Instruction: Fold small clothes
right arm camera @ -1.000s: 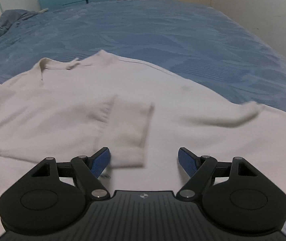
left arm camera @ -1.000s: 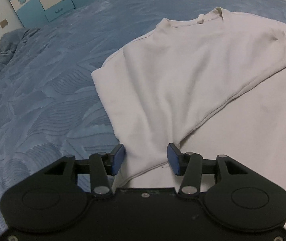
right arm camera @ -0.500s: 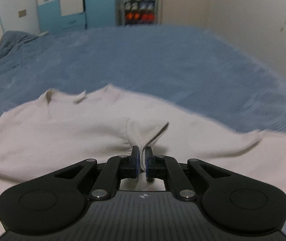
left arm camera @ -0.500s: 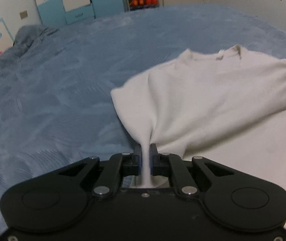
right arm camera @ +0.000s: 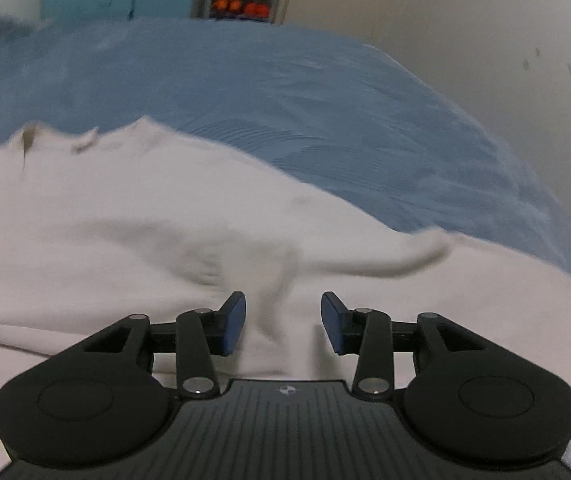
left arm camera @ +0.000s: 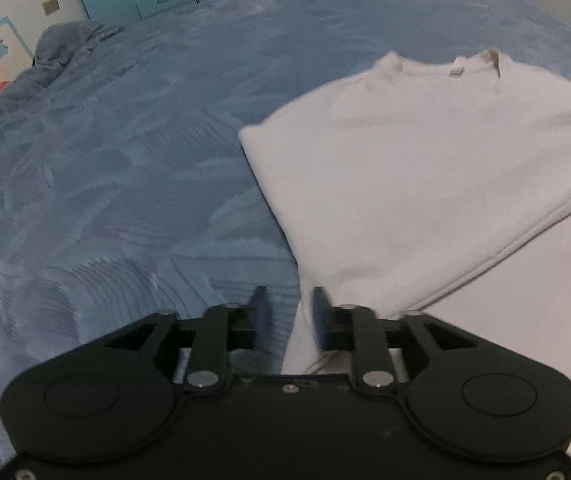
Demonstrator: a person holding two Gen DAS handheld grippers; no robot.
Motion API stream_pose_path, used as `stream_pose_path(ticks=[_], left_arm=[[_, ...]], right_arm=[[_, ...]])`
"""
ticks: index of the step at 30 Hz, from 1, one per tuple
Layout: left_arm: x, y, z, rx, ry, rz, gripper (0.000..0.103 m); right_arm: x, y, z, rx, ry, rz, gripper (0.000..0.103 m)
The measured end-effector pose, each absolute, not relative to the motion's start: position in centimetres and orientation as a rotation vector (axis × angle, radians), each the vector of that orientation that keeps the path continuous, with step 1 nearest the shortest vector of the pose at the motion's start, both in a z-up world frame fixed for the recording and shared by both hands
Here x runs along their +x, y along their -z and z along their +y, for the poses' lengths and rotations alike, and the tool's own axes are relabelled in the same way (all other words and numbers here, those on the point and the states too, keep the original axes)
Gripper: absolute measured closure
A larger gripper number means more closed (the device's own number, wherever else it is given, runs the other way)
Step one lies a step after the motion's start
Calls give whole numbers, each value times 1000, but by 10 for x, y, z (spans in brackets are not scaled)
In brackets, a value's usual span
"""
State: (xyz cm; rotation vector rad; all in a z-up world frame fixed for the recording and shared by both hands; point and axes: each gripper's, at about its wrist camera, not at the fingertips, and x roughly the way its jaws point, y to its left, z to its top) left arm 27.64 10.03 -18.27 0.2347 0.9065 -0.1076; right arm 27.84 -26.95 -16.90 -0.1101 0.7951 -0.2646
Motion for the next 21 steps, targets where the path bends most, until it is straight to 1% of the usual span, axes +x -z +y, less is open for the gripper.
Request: stream_pose_path(ticks=[1,2,4,6,11,15,17,18,21], left_arm=[[272,174,99,224,111,891,65],[270,169,99,214,110,880,64],[263,158,95,208,114,861,62],[258,152,87,221,118,849,61],[250,142,63,257,151,832,61],[253,144,50,286,165,839,60],[252,144,46,297,162,844,60],[252,144,46,295,157,846,60],[251,143,45,275,149,852,60]], right_arm=[[272,164,-284,-86,273,785,56],[261,157,-307,-57,298,761,54],[240,147,-348,-12,382,706,45],[216,138,-401,43,507,646,43],[153,128,-540,312,763,570,40],[117,136,-632,555,971,554,39],[110,143,-658,650,926,567,39],[109,146,-664,687,897,567,37],[111,152,-655,664,848,529,36]])
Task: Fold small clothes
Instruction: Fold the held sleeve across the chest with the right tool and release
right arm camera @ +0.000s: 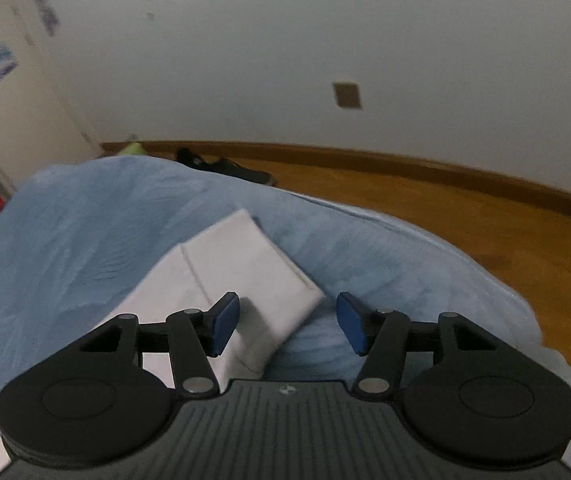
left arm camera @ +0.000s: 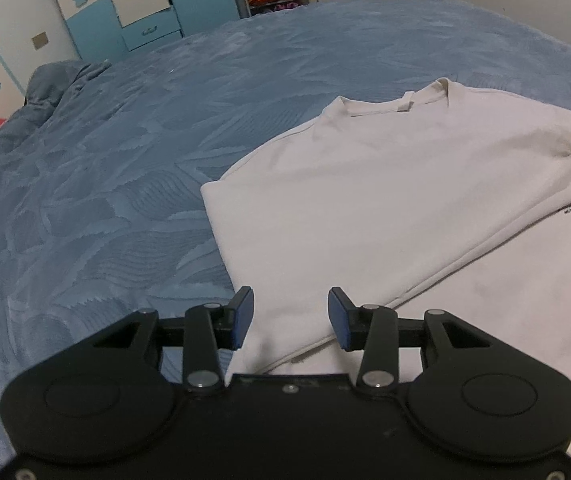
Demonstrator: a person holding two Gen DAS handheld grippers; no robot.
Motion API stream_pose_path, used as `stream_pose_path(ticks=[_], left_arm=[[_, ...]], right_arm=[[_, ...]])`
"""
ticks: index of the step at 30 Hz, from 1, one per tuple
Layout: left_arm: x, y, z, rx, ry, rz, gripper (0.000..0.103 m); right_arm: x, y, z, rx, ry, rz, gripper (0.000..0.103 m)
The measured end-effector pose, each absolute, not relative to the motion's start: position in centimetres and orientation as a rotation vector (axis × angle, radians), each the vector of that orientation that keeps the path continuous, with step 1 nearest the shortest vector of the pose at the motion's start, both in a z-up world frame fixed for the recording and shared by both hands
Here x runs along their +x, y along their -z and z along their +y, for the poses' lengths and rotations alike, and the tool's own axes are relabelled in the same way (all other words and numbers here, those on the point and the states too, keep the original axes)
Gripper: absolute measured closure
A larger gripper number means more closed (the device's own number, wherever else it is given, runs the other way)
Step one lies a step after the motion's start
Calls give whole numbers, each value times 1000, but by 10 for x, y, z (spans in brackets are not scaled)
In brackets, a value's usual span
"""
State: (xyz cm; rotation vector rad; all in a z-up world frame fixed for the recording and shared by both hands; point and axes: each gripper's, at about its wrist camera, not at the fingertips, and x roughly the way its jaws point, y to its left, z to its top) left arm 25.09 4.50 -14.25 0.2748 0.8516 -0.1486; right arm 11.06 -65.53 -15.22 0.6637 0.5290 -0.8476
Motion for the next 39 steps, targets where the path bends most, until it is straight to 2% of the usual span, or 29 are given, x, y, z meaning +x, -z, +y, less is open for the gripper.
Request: stream_pose_path(ticks=[1,2,3,4,10,14,22,29,39], left_arm=[[250,142,44,274,148,853,60],[250,142,43,276,147,853,60],[249,143,42,283,148,855,60],[249,143,43,290,150,857,60],[248,141,53,304,126,857,60],[251,135,65,275,96,843,60],[259,138,82,262,99,826,60],[259,144,98,229,122,797,60],[264,149,125,165,152,780,60]], right_arm=[[116,153,-652,644,832,523,38],[119,154,-648,627,828,514,46],[124,155,-645,615,838,512,78],[127,154,-647,602,841,512,94],[137,134,-616,558,752,417,95],[166,115,-556,491,554,405,96],[249,117,-368,318,159,513,96],[284,123,-225,241,-56,578,97],[296,115,-111,139,-212,624,97]])
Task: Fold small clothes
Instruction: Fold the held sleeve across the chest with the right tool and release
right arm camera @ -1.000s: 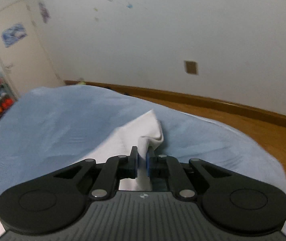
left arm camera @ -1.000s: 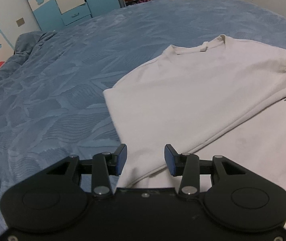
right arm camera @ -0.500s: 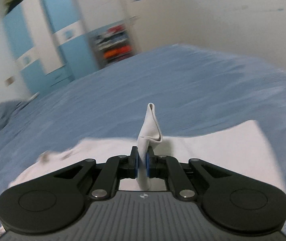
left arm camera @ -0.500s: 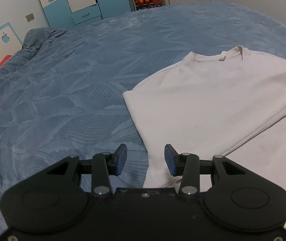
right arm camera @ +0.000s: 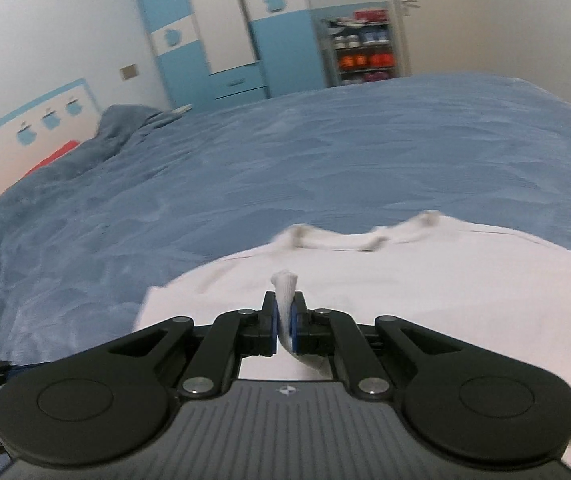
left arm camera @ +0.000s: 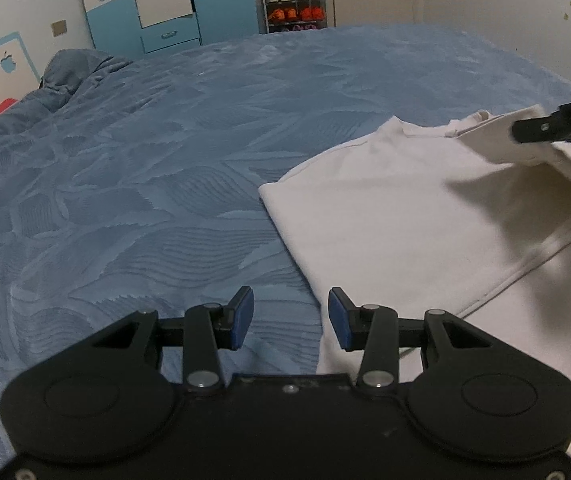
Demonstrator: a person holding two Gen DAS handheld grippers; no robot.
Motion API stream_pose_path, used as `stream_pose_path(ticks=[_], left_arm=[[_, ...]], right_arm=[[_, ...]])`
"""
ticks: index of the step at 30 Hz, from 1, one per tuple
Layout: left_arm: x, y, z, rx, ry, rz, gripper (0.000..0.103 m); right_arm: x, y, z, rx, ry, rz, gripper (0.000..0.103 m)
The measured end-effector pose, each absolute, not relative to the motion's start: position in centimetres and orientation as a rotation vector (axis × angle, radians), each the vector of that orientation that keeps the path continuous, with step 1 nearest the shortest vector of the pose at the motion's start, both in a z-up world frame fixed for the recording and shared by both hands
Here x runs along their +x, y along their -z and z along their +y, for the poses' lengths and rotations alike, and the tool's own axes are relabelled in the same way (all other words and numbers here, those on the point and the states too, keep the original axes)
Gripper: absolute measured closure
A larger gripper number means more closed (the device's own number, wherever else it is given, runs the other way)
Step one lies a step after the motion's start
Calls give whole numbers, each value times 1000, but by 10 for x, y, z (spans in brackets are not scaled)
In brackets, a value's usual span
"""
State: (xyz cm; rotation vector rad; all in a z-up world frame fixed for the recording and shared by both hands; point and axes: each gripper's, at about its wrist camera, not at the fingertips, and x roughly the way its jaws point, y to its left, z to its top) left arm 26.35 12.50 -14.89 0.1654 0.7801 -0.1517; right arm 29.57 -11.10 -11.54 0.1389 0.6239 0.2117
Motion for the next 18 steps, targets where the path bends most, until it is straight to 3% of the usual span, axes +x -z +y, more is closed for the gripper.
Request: stream_pose_path(ticks=[8,17,18], left_arm=[[268,157,155,96,110,799,60],[267,168,158,72,112,822,60],[267,169,157,70,115,826,60]], right_arm=[[296,124,-46,126,-362,674,97],[311,206,-13,37,-341,903,96],[308,205,-13,20,-358,883,88]])
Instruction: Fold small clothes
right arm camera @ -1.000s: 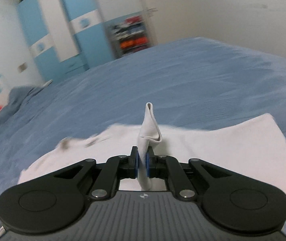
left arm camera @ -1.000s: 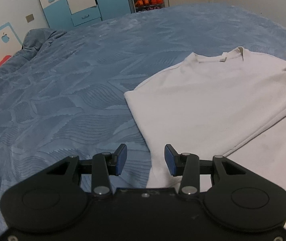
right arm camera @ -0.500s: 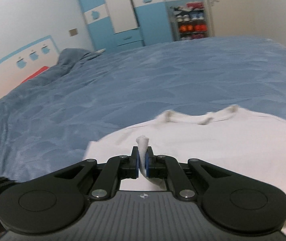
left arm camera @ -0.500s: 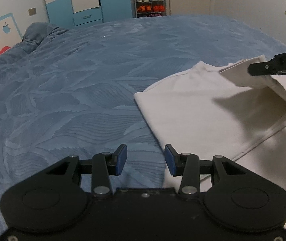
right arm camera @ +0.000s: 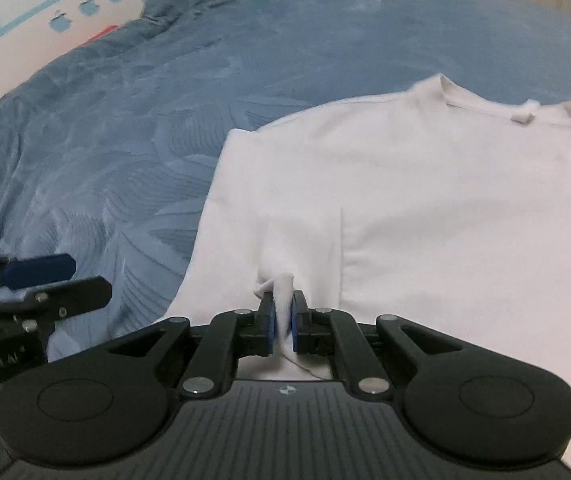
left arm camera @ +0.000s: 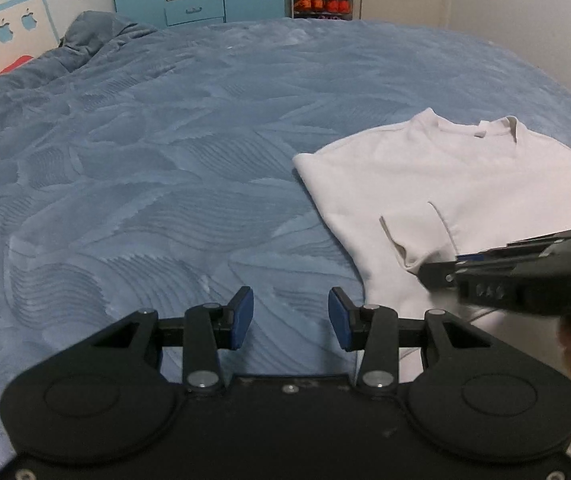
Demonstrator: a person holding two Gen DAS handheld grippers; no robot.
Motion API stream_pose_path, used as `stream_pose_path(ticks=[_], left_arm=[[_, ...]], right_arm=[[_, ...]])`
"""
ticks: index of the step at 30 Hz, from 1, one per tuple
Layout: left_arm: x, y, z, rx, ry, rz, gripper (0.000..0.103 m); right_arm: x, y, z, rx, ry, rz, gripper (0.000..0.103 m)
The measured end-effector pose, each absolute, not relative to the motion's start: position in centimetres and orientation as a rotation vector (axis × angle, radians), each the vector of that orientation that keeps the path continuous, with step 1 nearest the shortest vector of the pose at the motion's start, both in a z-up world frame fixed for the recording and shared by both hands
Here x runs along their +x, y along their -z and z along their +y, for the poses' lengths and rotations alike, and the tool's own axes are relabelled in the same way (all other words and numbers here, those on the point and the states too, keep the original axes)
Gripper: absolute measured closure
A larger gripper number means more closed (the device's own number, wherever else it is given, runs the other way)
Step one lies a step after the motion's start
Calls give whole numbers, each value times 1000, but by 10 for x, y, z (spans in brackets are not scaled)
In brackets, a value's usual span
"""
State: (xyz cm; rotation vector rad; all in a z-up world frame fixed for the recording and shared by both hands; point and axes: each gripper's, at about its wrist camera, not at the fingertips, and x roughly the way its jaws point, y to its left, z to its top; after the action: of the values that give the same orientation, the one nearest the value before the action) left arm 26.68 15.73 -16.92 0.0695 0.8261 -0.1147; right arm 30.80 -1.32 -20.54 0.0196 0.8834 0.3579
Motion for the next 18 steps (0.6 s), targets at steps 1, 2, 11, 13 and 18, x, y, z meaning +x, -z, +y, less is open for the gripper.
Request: stream_pose_path(ticks=[1,2,11,13,18], left_arm=[[267,170,156,68,122,829,60],[266,170,156,69,126,830,60],[266,165,149,56,136,819,60],[265,166,147,45,140,821,60],[263,167,143,45,140,850,60]], right_arm=[[306,204,-12,20,-377,883,77],[306,199,-15,42,-398,891,70],[306,176,-35,82,-349,857,76],[310,203,-31,39,-324,919,79],[307,202,-35,45,-357,905,80]])
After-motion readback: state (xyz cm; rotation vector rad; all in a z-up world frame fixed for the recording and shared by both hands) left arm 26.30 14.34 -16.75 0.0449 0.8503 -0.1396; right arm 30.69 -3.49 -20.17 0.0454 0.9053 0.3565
